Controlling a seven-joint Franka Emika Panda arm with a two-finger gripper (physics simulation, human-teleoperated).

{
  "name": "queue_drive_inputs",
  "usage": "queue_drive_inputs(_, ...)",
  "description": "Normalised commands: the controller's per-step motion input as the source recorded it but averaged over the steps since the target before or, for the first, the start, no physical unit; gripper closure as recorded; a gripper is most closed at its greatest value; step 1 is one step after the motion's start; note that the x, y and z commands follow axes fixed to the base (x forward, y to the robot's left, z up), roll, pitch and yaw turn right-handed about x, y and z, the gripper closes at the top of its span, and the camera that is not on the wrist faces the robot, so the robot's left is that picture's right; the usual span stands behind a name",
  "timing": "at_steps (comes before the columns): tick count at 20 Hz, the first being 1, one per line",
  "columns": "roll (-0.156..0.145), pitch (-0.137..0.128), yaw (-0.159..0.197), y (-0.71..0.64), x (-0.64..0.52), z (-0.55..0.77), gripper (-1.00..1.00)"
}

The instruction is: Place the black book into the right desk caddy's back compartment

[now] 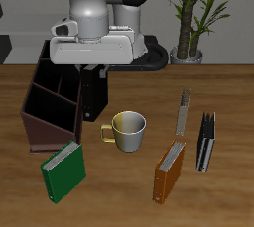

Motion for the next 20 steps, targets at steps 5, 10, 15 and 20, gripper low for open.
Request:
queue_drive_inputs(5,0.001,-0.043,0.113,0.03,-0.50,0.16,1.00)
queue_drive_inputs(10,0.001,-0.028,0.084,0.03,-0.35,0.08,1.00)
queue_drive_inputs(15,-0.041,-0.021,0.141,-0.15,-0.46,-0.08,1.00)
queue_drive_inputs(20,-0.049,-0.011,0.026,-0.13,-0.28,0.03,1.00)
